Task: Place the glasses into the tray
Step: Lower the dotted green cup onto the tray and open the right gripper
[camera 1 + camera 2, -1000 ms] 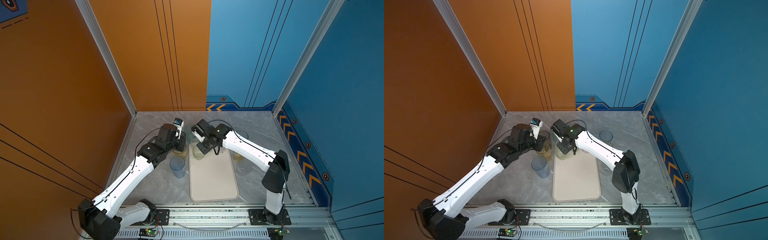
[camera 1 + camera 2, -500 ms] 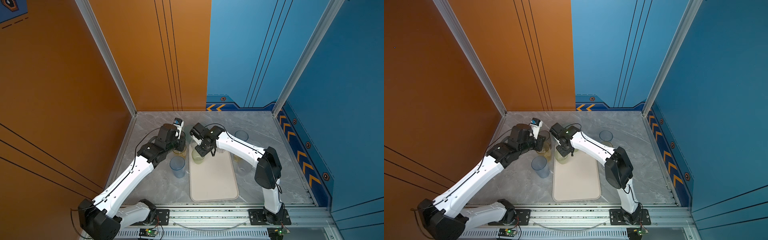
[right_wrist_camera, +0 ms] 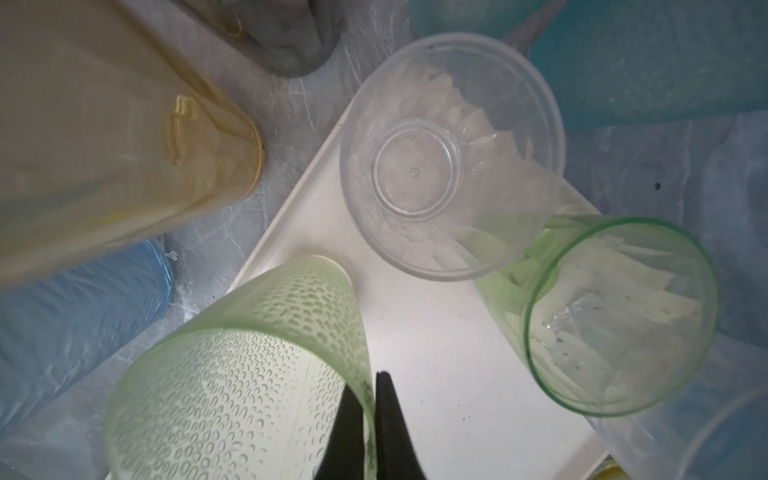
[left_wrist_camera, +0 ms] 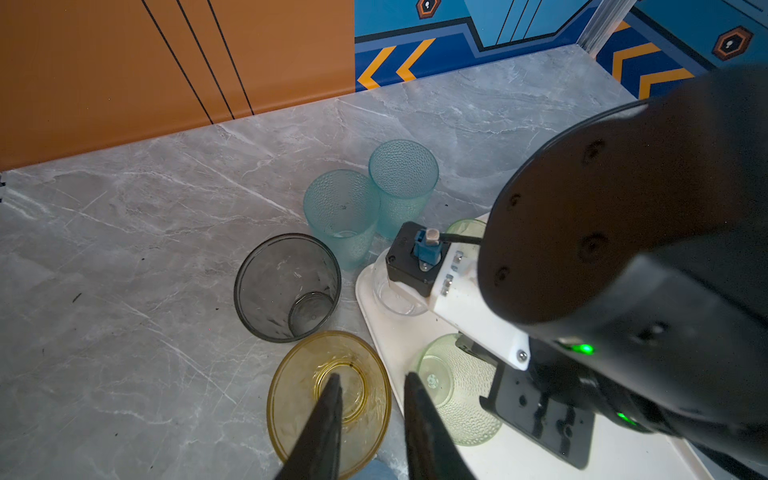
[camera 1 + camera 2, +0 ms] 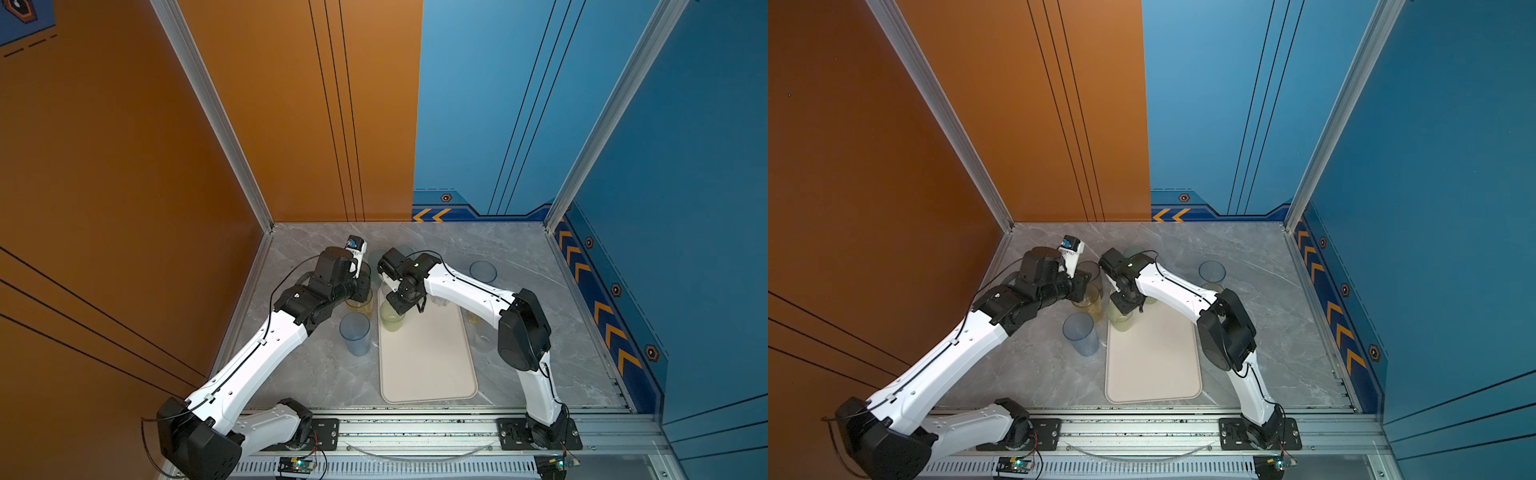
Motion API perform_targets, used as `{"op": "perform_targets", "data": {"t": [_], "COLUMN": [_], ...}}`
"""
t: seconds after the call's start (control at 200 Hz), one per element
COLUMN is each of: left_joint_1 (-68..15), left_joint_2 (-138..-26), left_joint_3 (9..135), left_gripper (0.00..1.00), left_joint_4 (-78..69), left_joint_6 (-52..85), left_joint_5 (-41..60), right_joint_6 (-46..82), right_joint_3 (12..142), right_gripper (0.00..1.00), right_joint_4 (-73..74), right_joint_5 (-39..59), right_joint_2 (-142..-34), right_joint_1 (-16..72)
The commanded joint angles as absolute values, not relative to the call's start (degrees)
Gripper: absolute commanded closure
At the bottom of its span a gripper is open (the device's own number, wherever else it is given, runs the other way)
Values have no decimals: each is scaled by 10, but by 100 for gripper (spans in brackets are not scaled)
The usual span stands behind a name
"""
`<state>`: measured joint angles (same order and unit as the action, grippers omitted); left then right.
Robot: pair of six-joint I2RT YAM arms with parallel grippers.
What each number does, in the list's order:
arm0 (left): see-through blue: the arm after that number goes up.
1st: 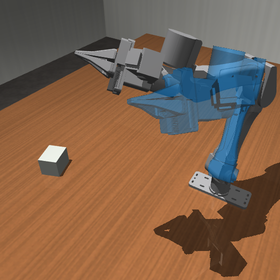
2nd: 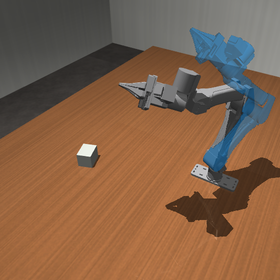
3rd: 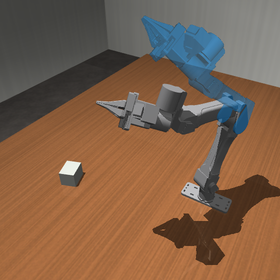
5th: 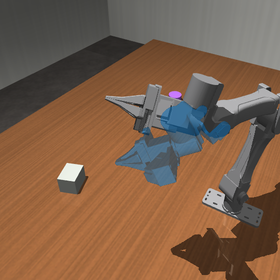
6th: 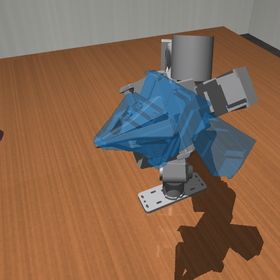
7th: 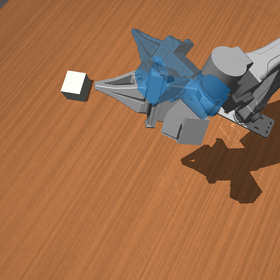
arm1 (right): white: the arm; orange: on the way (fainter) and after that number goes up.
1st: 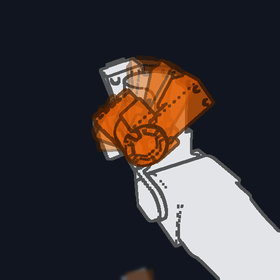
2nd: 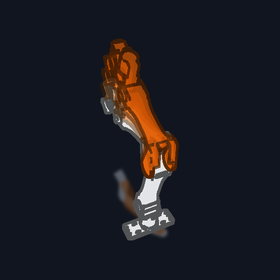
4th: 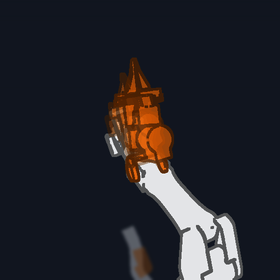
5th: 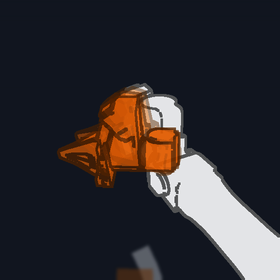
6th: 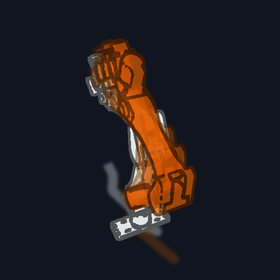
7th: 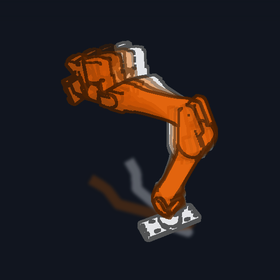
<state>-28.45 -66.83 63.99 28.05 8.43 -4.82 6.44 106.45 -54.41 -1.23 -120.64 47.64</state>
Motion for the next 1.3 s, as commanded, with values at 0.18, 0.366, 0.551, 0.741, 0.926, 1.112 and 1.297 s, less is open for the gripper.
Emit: {"op": "perform_targets", "data": {"t": [0.18,0.366,0.551,0.741,0.926,1.112,1.297], "left_joint_1": [-278,-276,-275,-275,-274,-274,-273], "left_joint_2": [-677,-678,-678,-679,-679,-678,-679], "left_joint_3": [650,649,649,649,648,648,648], "left_gripper": [73,73,73,73,73,73,73], "left_joint_4": [284,284,285,285,286,286,286], "left_joint_6": [78,77,78,78,77,76,77], "left_joint_5": [-31,-29,-28,-28,-26,-26,-26], "right_joint_6": [79,79,79,78,78,78,77], "right_joint_3": [1085,1093,1099,1104,1106,1107,1111], "right_gripper": [100,100,100,100,96,93,88], "right_joint_4": [-537,-537,-537,-538,-538,-538,-539], "right_joint_5": [2,1,1,2,8,10,11], "right_joint_2": [-1221,-1227,-1233,-1236,-1240,-1242,-1244], "right_joint_1": [468,464,459,457,456,455,454]}}
